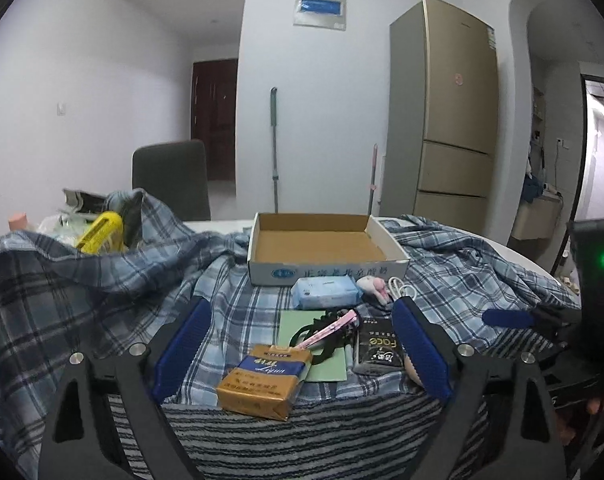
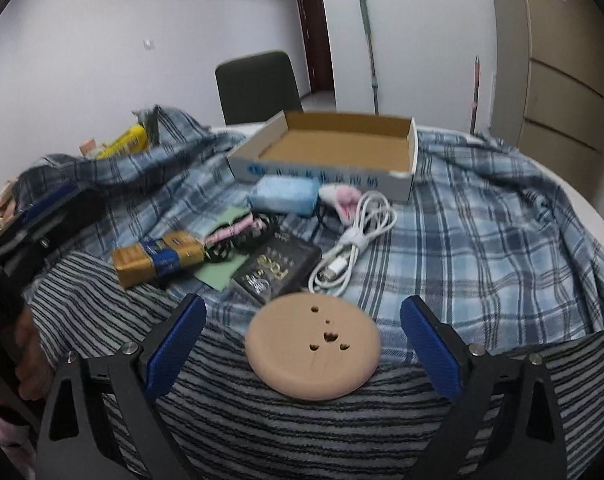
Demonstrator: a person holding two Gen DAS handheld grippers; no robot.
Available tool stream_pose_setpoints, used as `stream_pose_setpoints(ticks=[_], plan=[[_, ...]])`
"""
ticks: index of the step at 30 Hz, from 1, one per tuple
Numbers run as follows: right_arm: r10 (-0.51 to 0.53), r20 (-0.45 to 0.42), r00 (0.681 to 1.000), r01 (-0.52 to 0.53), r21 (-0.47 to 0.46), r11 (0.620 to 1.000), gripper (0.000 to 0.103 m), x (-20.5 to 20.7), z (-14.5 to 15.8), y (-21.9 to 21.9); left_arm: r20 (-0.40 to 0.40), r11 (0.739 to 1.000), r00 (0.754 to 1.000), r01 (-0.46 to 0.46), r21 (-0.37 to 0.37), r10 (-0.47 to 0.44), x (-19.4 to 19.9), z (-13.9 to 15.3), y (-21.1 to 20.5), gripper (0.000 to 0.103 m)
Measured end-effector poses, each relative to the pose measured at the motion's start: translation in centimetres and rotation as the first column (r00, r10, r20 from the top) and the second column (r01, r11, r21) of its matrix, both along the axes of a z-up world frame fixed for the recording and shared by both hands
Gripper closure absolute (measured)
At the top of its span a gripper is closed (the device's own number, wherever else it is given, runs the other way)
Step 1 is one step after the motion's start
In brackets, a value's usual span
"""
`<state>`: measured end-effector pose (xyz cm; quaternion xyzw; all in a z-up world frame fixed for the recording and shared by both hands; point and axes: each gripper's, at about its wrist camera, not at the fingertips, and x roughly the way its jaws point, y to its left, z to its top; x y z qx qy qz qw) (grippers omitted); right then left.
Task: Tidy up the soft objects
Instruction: 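Lower the right tool onto the beige disc and close on it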
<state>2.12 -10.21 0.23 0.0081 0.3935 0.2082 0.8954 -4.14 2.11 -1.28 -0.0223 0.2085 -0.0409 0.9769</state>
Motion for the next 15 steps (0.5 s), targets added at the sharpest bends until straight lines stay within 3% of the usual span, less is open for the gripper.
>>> stream_pose_setpoints(ticks=[6, 8, 13, 15], plan=[[-0.013, -0.096, 0.995, 0.007, -0.066, 0.998, 0.006, 1.3, -2.2, 0.7, -0.026, 0.999, 0.999, -0.041, -0.032, 0.04, 0.3, -0.5, 0.9, 0.008], [-0.018, -0.114, 0.993, 0.008, -0.086, 0.996, 0.006, 1.5, -2.6, 0.8, -0.039, 0.998, 0.998, -0.053, -0.03, 0.051, 0.6, -0.6, 1.0, 0.0], [-0.012, -0.149, 0.989, -0.003, -0.101, 0.995, 0.006, 1.9, -3.1, 1.0, -0.047, 0.997, 0.997, -0.066, -0.037, 0.064, 0.6, -0.7, 1.3, 0.0], [-0.015, -0.161, 0.987, 0.001, -0.09, 0.996, 0.011, 2.0, -3.3, 0.8, -0.05, 0.996, 0.996, -0.07, -0.048, 0.067, 0.7, -0.7, 1.5, 0.0]])
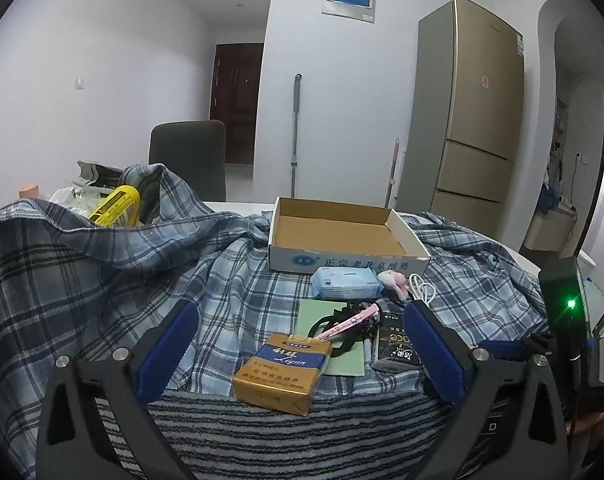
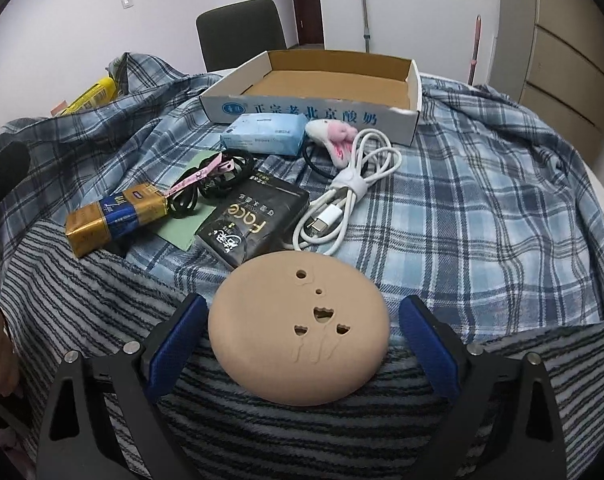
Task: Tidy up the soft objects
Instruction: 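Lower the right tool onto the beige disc and close on it, then close the left tool on the gold cigarette pack while right holds the disc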
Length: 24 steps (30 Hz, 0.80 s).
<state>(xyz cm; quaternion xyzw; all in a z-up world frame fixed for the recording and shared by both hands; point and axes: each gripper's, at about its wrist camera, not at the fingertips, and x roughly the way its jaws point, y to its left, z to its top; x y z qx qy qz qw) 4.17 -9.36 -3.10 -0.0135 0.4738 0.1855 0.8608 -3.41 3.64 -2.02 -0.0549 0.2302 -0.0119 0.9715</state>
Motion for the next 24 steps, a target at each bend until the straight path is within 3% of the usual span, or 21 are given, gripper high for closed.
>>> stream_pose_setpoints(ticks=[1, 9, 13, 15, 18, 24], plan=[[-0.007, -0.001, 1.0, 0.007, 0.006, 1.0, 0.016, 0.0, 0.0, -0.1, -0.002, 1.0, 1.0, -0.003, -0.005, 0.003, 0.0, 0.0, 0.1, 0.0], [0.0, 0.002, 1.0, 0.0, 0.023, 1.0, 0.022, 0.0, 0.1, 0.0, -0.017, 1.0, 1.0, 0.014, -0.02, -0.014, 0.1, -0.1, 0.2, 0.0], [-0.027, 0.078, 0.997, 0.021, 0.08, 0.997, 0.023, -0.7, 1.5, -1.0, -0.077, 0.996, 0.994, 0.067, -0.059, -0.071, 0.8, -0.4, 0.5, 0.0], [-0.041, 0.135, 0.99, 0.026, 0.105, 0.994, 0.023, -1.4, 2.4, -1.3, -0.138, 0.992, 0.985, 0.093, -0.079, -0.103, 1.4, -0.7, 0.9, 0.0], [-0.06, 0.201, 0.978, 0.035, 0.129, 0.991, 0.023, -2.1, 3.5, -1.7, -0.217, 0.993, 0.969, 0.106, -0.052, -0.115, 2.2, -1.2, 1.4, 0.0], [-0.066, 0.214, 0.975, 0.036, 0.142, 0.989, 0.023, -2.2, 3.9, -1.9, -0.35, 0.977, 0.913, 0.209, -0.043, -0.211, 4.3, -2.8, 1.1, 0.0]])
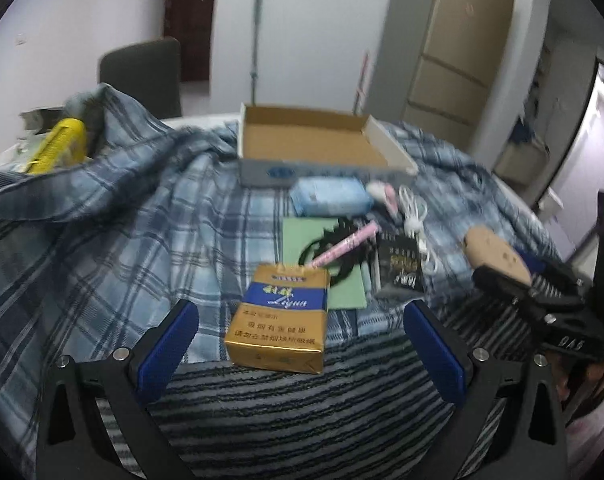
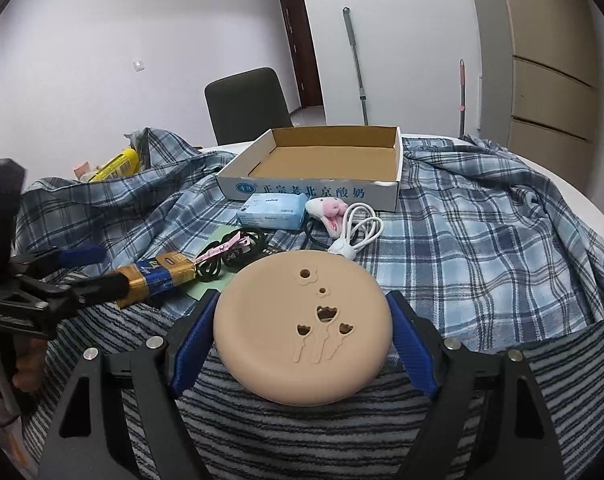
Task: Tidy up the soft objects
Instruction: 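Close the left tool on the gold cigarette pack while right holds the disc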
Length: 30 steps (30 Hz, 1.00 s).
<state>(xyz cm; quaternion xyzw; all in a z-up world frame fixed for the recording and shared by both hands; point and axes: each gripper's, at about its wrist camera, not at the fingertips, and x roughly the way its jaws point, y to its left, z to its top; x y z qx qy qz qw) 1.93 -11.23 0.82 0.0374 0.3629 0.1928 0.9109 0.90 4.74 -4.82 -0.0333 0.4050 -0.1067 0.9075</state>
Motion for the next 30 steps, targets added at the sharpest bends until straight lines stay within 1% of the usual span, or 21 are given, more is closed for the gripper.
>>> stream_pose_setpoints(ticks=[2, 4, 5, 7, 10, 12, 13, 15, 18, 20, 25, 28, 30], plan=[[-0.003, 0.0, 1.0, 0.003, -0.001, 1.0, 0.023, 0.0, -0.1, 0.0, -0.026, 1.0, 0.999, 0.024, 0.005, -0.024, 0.7, -0.5, 0.1, 0.0], [-0.011, -0.003, 1.0, 0.011, -0.003, 1.0, 0.023, 0.1, -0.2, -0.2, -0.032, 1.0, 0.999, 0.028, 0.008, -0.028, 1.3, -0.9, 0.2, 0.007], [-0.009, -0.009, 1.0, 0.009, 0.002, 1.0, 0.023, 0.1, -0.3, -0.4, -0.027, 1.0, 0.999, 0.026, 0.008, -0.026, 1.5, -1.0, 0.3, 0.012], [-0.004, -0.023, 1.0, 0.004, 0.007, 1.0, 0.022, 0.3, -0.5, -0.4, -0.022, 1.0, 1.0, 0.014, 0.013, -0.014, 1.7, -1.2, 0.4, 0.013], [-0.008, -0.025, 1.0, 0.008, 0.003, 1.0, 0.022, 0.3, -0.6, -0.4, -0.046, 1.0, 0.999, 0.018, 0.003, -0.018, 2.1, -1.6, 0.6, 0.015], [-0.004, -0.025, 1.0, 0.004, -0.002, 1.0, 0.022, 0.2, -0.6, -0.2, -0.059, 1.0, 0.998, 0.018, -0.008, -0.018, 2.3, -1.9, 0.8, 0.024], [-0.002, -0.025, 1.0, 0.002, -0.006, 1.0, 0.022, 0.2, -0.7, -0.2, -0.068, 1.0, 0.997, 0.02, -0.016, -0.021, 2.4, -2.0, 0.8, 0.027], [-0.002, -0.024, 1.0, 0.001, -0.012, 1.0, 0.022, 0.2, -0.7, -0.1, -0.081, 0.999, 0.996, 0.026, -0.031, -0.028, 2.6, -2.3, 0.9, 0.036], [-0.007, -0.023, 1.0, 0.007, -0.015, 1.0, 0.022, 0.2, -0.7, -0.1, -0.085, 0.999, 0.996, 0.032, -0.043, -0.035, 2.7, -2.5, 1.0, 0.04], [-0.008, -0.026, 1.0, 0.008, -0.013, 1.0, 0.022, 0.3, -0.7, -0.1, -0.078, 0.998, 0.996, 0.036, -0.044, -0.039, 2.6, -2.4, 0.9, 0.045], [-0.005, -0.02, 1.0, 0.005, -0.018, 1.0, 0.022, 0.2, -0.6, 0.0, -0.044, 0.998, 0.998, 0.04, -0.043, -0.041, 2.1, -1.9, 0.8, 0.047], [-0.007, -0.011, 1.0, 0.007, -0.017, 1.0, 0.022, 0.1, -0.5, 0.0, 0.009, 0.998, 0.998, 0.056, -0.03, -0.056, 1.4, -1.2, 0.5, 0.047], [-0.009, -0.004, 1.0, 0.009, -0.017, 1.0, 0.022, 0.0, -0.4, -0.1, 0.071, 0.997, 0.995, 0.077, -0.009, -0.076, 0.5, -0.3, 0.1, 0.047]])
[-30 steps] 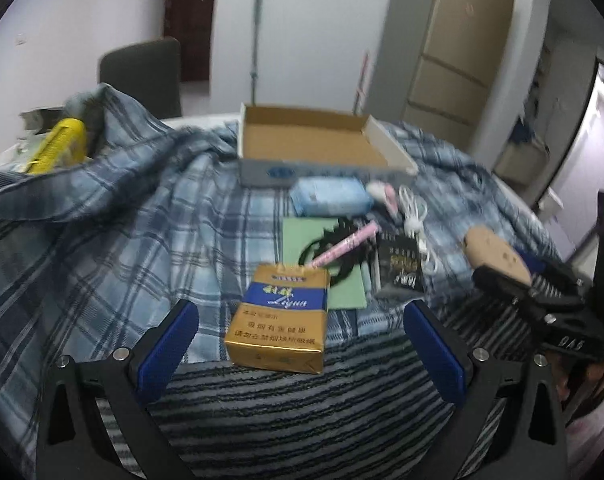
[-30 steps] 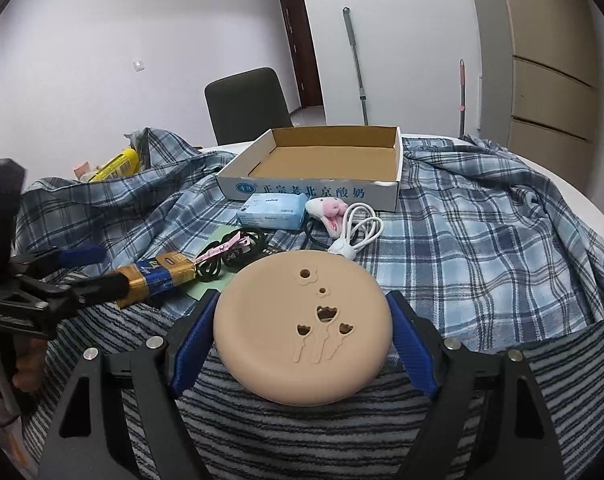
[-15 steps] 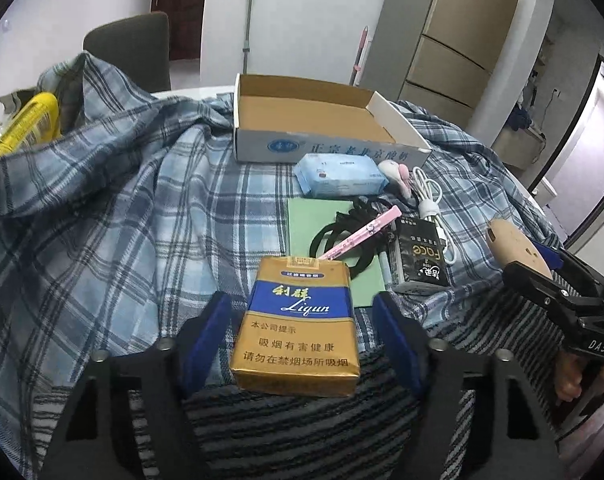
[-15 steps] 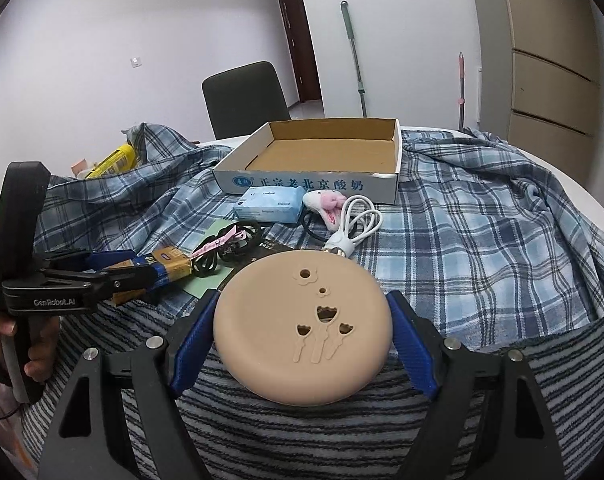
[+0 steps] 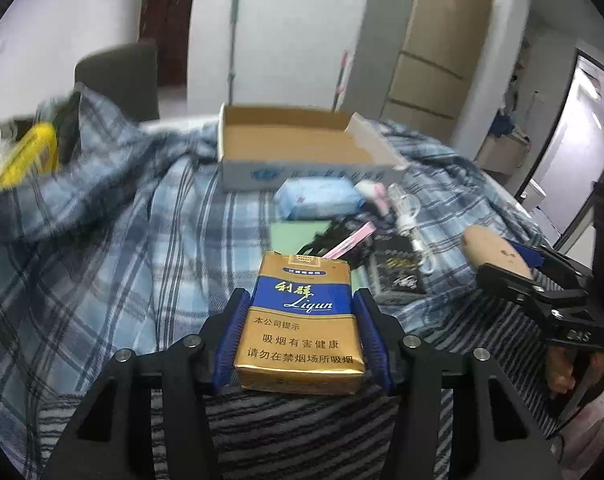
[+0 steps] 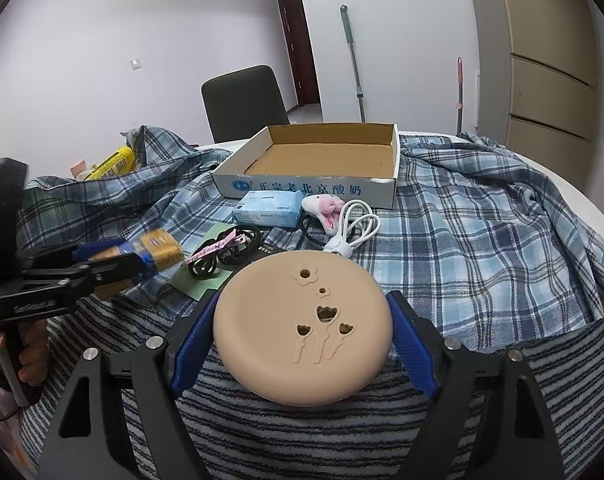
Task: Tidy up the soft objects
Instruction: 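Close the left tool on the gold cigarette pack while right holds the disc, then carry the cigarette pack and beige disc over the cardboard box with both tools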
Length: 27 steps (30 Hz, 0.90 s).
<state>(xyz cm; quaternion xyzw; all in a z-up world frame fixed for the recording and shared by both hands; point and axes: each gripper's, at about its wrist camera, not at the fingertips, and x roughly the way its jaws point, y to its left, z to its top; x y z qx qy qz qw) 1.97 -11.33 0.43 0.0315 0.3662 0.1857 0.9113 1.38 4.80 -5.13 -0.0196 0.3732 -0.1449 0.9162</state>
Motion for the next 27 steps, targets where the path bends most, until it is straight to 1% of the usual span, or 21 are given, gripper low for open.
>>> stream_pose_setpoints(ticks=[2, 4, 5, 6, 8, 10, 11, 13, 16, 17, 19, 21, 23, 25, 26, 27], plan=[[-0.001, 0.006, 1.0, 0.001, 0.0, 1.0, 0.022, -0.1, 0.1, 0.0, 0.074, 1.0, 0.997, 0.005, 0.023, -0.006, -1.1, 0.9, -0.4, 0.047], [-0.004, 0.017, 1.0, 0.004, -0.002, 1.0, 0.022, -0.2, 0.2, 0.0, 0.154, 0.999, 0.988, -0.012, 0.034, 0.006, -2.2, 1.9, -0.5, 0.047], [-0.007, 0.025, 1.0, 0.007, -0.005, 1.0, 0.022, -0.3, 0.3, 0.0, 0.205, 0.999, 0.978, -0.032, 0.038, 0.024, -2.9, 2.4, -0.5, 0.047], [-0.01, 0.032, 0.999, 0.01, -0.011, 1.0, 0.022, -0.5, 0.4, 0.1, 0.24, 0.998, 0.97, -0.042, 0.038, 0.031, -3.4, 2.9, -0.4, 0.047], [-0.014, 0.044, 0.999, 0.015, -0.033, 0.999, 0.022, -0.7, 0.6, 0.3, 0.319, 0.997, 0.946, -0.072, 0.037, 0.056, -4.6, 3.7, -0.3, 0.047], [-0.017, 0.067, 0.998, 0.02, -0.048, 0.999, 0.022, -1.1, 0.9, 0.5, 0.375, 0.994, 0.923, -0.103, 0.029, 0.085, -5.3, 4.4, -0.1, 0.047], [-0.017, 0.08, 0.997, 0.021, -0.049, 0.999, 0.022, -1.3, 1.1, 0.5, 0.402, 0.991, 0.909, -0.133, 0.029, 0.111, -5.6, 4.7, 0.0, 0.047], [-0.017, 0.106, 0.994, 0.023, -0.05, 0.998, 0.022, -1.6, 1.6, 0.5, 0.429, 0.988, 0.894, -0.154, 0.025, 0.128, -5.8, 5.1, 0.2, 0.047], [-0.028, 0.149, 0.988, 0.036, -0.048, 0.998, 0.022, -2.1, 2.6, 0.4, 0.448, 0.986, 0.883, -0.164, 0.019, 0.138, -6.2, 6.0, 0.4, 0.047], [-0.033, 0.165, 0.986, 0.042, -0.048, 0.998, 0.022, -2.3, 3.2, 0.4, 0.452, 0.986, 0.881, -0.167, 0.019, 0.14, -6.3, 6.2, 0.4, 0.047], [-0.037, 0.196, 0.98, 0.046, -0.039, 0.998, 0.022, -2.6, 4.6, 0.2, 0.438, 0.99, 0.89, -0.144, 0.007, 0.126, -5.8, 6.8, 0.3, 0.047], [-0.056, 0.24, 0.969, 0.065, -0.029, 0.997, 0.022, -2.7, 6.1, 0.0, 0.445, 0.991, 0.887, -0.136, -0.005, 0.124, -5.4, 7.5, 0.0, 0.047], [-0.068, 0.29, 0.955, 0.078, -0.024, 0.997, 0.022, -2.4, 7.8, -0.3, 0.472, 0.99, 0.872, -0.144, -0.007, 0.13, -4.9, 8.4, -0.3, 0.047], [-0.08, 0.349, 0.934, 0.094, -0.024, 0.995, 0.022, -1.9, 9.3, -0.4, 0.499, 0.99, 0.857, -0.137, -0.022, 0.129, -4.4, 9.2, -0.5, 0.047], [-0.08, 0.379, 0.922, 0.097, -0.025, 0.995, 0.022, -1.5, 10.1, -0.5, 0.52, 0.992, 0.846, -0.123, -0.032, 0.122, -4.1, 9.6, -0.6, 0.047], [-0.067, 0.4, 0.914, 0.09, -0.038, 0.995, 0.022, -0.9, 10.6, -0.3, 0.553, 0.994, 0.826, -0.105, -0.042, 0.111, -3.9, 10.0, -0.7, 0.047]])
